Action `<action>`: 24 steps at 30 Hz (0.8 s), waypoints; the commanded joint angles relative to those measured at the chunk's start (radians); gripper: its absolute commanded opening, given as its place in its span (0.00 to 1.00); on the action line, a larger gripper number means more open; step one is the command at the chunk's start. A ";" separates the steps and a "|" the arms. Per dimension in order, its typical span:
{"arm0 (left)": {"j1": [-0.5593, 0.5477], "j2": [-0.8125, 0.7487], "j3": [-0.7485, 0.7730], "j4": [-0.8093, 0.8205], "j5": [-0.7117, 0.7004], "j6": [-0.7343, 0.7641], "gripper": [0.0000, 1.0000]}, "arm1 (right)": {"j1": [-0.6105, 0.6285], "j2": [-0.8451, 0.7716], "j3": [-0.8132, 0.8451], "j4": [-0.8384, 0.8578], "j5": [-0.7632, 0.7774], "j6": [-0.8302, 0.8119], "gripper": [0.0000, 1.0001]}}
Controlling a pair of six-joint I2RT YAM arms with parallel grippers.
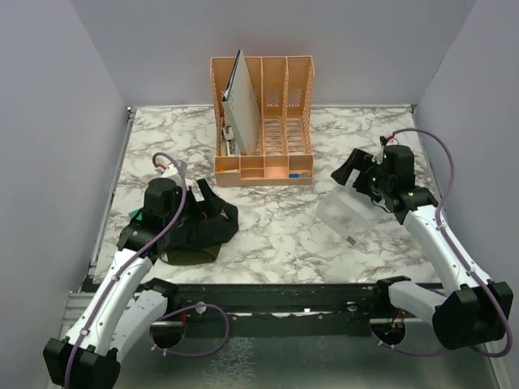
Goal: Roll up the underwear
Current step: Pick up the underwear from the center of the board.
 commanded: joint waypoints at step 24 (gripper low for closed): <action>-0.447 0.250 -0.194 -0.036 -0.439 -0.477 0.99 | -0.001 -0.297 -0.332 -0.114 -0.476 0.054 1.00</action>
